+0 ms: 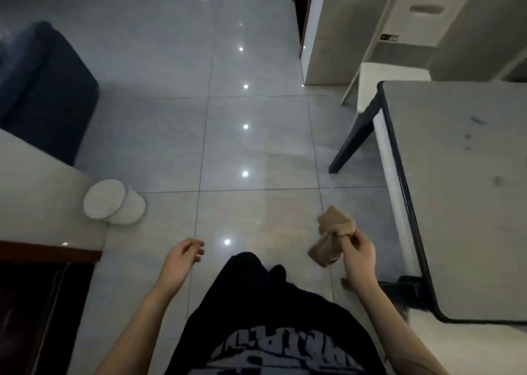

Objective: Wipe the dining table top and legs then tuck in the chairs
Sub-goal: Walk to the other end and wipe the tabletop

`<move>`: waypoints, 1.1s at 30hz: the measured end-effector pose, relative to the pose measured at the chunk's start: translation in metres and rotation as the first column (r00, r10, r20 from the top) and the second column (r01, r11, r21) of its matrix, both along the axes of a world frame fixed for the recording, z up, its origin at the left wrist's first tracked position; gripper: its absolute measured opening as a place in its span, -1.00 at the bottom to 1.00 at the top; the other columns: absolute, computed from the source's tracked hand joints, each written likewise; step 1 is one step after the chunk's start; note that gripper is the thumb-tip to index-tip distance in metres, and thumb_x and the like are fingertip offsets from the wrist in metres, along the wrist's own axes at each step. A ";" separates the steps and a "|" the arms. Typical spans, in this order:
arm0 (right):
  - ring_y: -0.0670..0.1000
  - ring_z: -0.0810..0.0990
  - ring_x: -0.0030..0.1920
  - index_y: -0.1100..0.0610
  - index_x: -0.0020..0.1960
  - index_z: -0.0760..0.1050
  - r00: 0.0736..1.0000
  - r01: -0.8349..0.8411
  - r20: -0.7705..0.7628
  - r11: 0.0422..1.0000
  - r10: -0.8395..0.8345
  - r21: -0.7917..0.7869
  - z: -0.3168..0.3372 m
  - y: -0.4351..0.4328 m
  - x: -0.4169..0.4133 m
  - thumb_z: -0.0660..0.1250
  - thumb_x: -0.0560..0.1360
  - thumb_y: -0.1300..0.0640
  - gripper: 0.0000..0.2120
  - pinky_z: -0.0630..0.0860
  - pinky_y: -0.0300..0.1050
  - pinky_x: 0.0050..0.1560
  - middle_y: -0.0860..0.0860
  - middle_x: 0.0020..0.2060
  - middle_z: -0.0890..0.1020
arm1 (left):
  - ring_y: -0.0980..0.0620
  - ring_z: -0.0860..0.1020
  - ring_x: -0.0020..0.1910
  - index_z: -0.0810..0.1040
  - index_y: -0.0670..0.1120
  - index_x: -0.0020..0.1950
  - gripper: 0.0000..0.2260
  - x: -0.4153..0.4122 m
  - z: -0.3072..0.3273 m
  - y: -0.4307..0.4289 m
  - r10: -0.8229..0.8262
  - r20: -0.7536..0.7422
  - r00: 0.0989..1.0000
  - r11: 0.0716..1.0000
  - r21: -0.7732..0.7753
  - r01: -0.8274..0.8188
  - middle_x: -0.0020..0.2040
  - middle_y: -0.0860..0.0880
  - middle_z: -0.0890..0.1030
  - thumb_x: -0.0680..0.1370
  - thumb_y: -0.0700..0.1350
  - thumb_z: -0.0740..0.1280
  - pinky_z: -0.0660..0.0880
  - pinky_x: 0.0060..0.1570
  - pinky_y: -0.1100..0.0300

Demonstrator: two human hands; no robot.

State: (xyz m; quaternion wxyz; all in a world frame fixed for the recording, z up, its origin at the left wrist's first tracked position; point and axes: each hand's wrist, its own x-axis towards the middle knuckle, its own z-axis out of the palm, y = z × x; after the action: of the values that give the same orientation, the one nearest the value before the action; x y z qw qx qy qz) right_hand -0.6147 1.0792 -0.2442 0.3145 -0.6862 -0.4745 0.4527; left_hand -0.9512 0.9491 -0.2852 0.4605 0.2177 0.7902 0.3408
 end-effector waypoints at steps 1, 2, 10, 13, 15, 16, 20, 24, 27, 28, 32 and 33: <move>-0.24 0.50 -0.38 0.23 -0.14 0.52 1.000 0.012 -0.004 1.000 -0.012 0.014 0.003 0.013 0.000 0.28 0.53 0.30 -0.91 0.37 -0.44 -0.42 -0.02 -0.37 0.52 | -0.07 0.55 -0.19 0.57 -0.12 -0.10 -0.80 -0.002 0.002 0.019 -0.018 -0.005 1.000 1.000 0.008 0.018 -0.16 -0.14 0.60 0.60 -0.26 0.18 0.46 -0.16 0.21; -0.28 0.48 -0.43 0.22 -0.17 0.50 1.000 0.028 -0.013 0.999 -0.028 0.026 0.006 0.027 0.000 0.27 0.53 0.32 -0.88 0.36 -0.45 -0.42 -0.02 -0.39 0.50 | -0.06 0.55 -0.19 0.57 -0.15 -0.08 -0.81 -0.004 0.003 0.040 -0.045 -0.006 0.999 0.999 0.012 0.045 -0.16 -0.14 0.60 0.60 -0.26 0.18 0.46 -0.17 0.22; -0.28 0.50 -0.40 0.26 -0.13 0.53 0.953 0.293 -0.081 0.956 -0.291 0.019 -0.006 0.108 0.018 0.25 0.54 0.36 -0.88 0.38 -0.45 -0.37 0.02 -0.34 0.56 | -0.06 0.55 -0.21 0.57 -0.13 -0.09 -0.82 -0.006 -0.004 0.236 -0.365 -0.025 0.931 0.931 0.009 0.366 -0.18 -0.13 0.60 0.60 -0.25 0.19 0.47 -0.15 0.22; -0.15 0.54 -0.29 0.22 -0.13 0.56 0.879 0.461 -0.130 0.887 -0.458 -0.012 -0.011 0.124 0.027 0.27 0.55 0.32 -0.87 0.46 -0.35 -0.28 0.06 -0.29 0.60 | -0.07 0.56 -0.22 0.58 -0.09 -0.12 -0.81 0.009 -0.001 0.318 -0.539 -0.043 0.841 0.842 -0.001 0.539 -0.20 -0.11 0.62 0.60 -0.25 0.21 0.48 -0.14 0.19; -0.13 0.56 -0.27 0.16 -0.15 0.58 0.811 0.578 -0.108 0.816 -0.575 -0.004 -0.011 0.130 0.032 0.27 0.53 0.35 -0.82 0.47 -0.30 -0.26 0.05 -0.29 0.62 | -0.09 0.56 -0.21 0.58 -0.04 -0.14 -0.79 0.024 0.005 0.370 -0.670 -0.038 0.741 0.742 -0.006 0.670 -0.20 -0.10 0.62 0.59 -0.25 0.21 0.49 -0.11 0.14; -0.16 0.55 -0.30 0.17 -0.16 0.58 0.775 0.628 -0.094 0.778 -0.625 0.007 -0.009 0.131 0.035 0.26 0.52 0.38 -0.81 0.46 -0.31 -0.28 0.04 -0.31 0.61 | -0.09 0.56 -0.21 0.58 -0.04 -0.14 -0.79 0.034 0.009 0.395 -0.734 -0.042 0.677 0.678 -0.009 0.735 -0.19 -0.10 0.62 0.59 -0.25 0.21 0.49 -0.11 0.15; -0.15 0.51 -0.29 0.24 -0.10 0.57 0.625 0.781 -0.092 0.621 -0.775 0.066 0.010 0.130 0.041 0.25 0.52 0.40 -0.85 0.43 -0.31 -0.27 0.06 -0.30 0.59 | 0.01 0.59 -0.21 0.59 -0.02 -0.11 -0.81 0.096 0.024 0.477 -0.928 -0.083 0.362 0.363 0.012 0.932 -0.18 -0.06 0.64 0.58 -0.23 0.24 0.49 -0.11 0.21; -0.28 0.51 -0.32 0.22 -0.12 0.57 0.440 0.895 -0.093 0.429 -0.893 0.121 0.021 0.115 0.050 0.26 0.53 0.39 -0.84 0.42 -0.43 -0.29 -0.09 -0.33 0.61 | 0.18 0.57 -0.24 0.54 0.06 -0.13 -0.88 0.178 0.034 0.523 -0.994 -0.099 0.038 0.032 0.061 0.998 -0.19 0.00 0.63 0.56 -0.12 0.27 0.47 -0.13 0.24; -0.31 0.55 -0.31 0.17 -0.05 0.57 0.300 0.949 -0.101 0.285 -0.949 0.135 0.035 0.101 0.060 0.24 0.55 0.38 -0.82 0.44 -0.44 -0.28 -0.12 -0.34 0.62 | 0.17 0.58 -0.15 0.55 0.05 -0.09 -0.85 0.242 0.035 0.534 -0.964 -0.195 -0.181 -0.201 0.087 0.976 -0.10 0.00 0.63 0.45 0.02 0.21 0.48 -0.08 0.24; -0.33 0.56 -0.29 0.17 -0.01 0.56 0.263 0.958 -0.112 0.246 -0.958 0.148 0.040 0.096 0.066 0.24 0.55 0.37 -0.82 0.45 -0.46 -0.27 -0.11 -0.29 0.62 | 0.12 0.58 -0.09 0.56 0.02 -0.03 -0.79 0.263 0.035 0.534 -0.943 -0.236 -0.236 -0.262 0.085 0.961 -0.04 -0.01 0.62 0.45 0.03 0.20 0.47 -0.05 0.24; -0.10 0.60 -0.16 0.13 -0.01 0.53 0.245 0.914 0.046 0.246 -0.969 0.321 0.045 0.079 0.103 0.26 0.57 0.30 -0.88 0.49 -0.36 -0.16 0.07 -0.18 0.61 | -0.01 0.52 0.14 0.53 -0.14 0.22 -0.57 0.345 0.027 0.528 -0.843 -0.387 -0.375 -0.431 0.066 0.900 0.17 -0.06 0.54 0.46 0.05 0.16 0.39 0.15 0.21; 0.03 0.59 -0.16 0.15 0.00 0.52 0.291 0.881 0.094 0.306 -0.952 0.361 0.039 0.075 0.118 0.26 0.57 0.26 -0.92 0.53 -0.22 -0.12 0.11 -0.18 0.61 | -0.02 0.48 0.21 0.50 -0.14 0.28 -0.51 0.364 0.022 0.528 -0.811 -0.428 -0.398 -0.462 0.052 0.886 0.22 -0.07 0.51 0.47 0.09 0.13 0.34 0.20 0.22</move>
State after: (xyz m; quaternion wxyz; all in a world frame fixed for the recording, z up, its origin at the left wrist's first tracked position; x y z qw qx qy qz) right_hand -0.4971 1.1544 -0.2052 0.5239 -0.8476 -0.0818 0.0205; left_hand -0.5874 1.4773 -0.2633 0.4016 0.8917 0.1965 -0.0701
